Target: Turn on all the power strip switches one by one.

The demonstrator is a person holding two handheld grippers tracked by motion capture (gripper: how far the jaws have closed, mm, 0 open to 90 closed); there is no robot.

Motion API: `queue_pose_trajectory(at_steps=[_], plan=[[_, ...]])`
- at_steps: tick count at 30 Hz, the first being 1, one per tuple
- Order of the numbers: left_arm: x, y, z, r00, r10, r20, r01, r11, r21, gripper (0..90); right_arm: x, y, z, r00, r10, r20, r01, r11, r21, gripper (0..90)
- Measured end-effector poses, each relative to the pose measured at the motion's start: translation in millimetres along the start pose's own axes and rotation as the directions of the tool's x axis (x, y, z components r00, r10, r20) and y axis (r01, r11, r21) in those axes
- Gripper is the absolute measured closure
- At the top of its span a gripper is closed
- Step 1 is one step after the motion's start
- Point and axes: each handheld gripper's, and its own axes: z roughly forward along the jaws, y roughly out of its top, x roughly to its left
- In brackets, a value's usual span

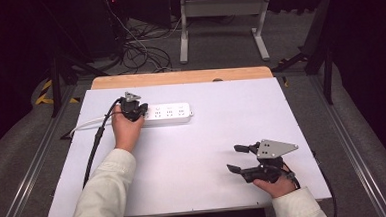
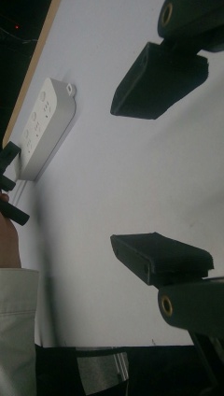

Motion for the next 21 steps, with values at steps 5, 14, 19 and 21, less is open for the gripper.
queue_pose_trajectory(at_steps=[5,14,19,21], plan=[[1.4,1.4,-0.3,0.9989,-0.046,0.009,0.045,0.9988,0.019,90.0,-0.1,-0.1,0.0,1.0000,0.001,-0.001,-0.001,1.000,0.001,31.5],[-2.1,3.3,-0.8,1.0000,0.005,-0.002,-0.005,1.0000,0.001,90.0,-0.4,-0.5,0.4,1.0000,0.004,-0.005,-0.004,1.000,0.001,31.6],[-2.1,6.2,-4.7,0.9993,-0.031,0.020,0.031,0.9991,-0.030,90.0,-0.6,-0.5,1.4,1.0000,0.003,-0.006,-0.003,1.000,0.005,31.5],[-3.7,8.3,-6.1,0.9979,-0.045,0.048,0.047,0.9976,-0.050,90.0,-0.5,-0.6,1.8,1.0000,0.003,-0.008,-0.003,1.000,0.005,31.5]])
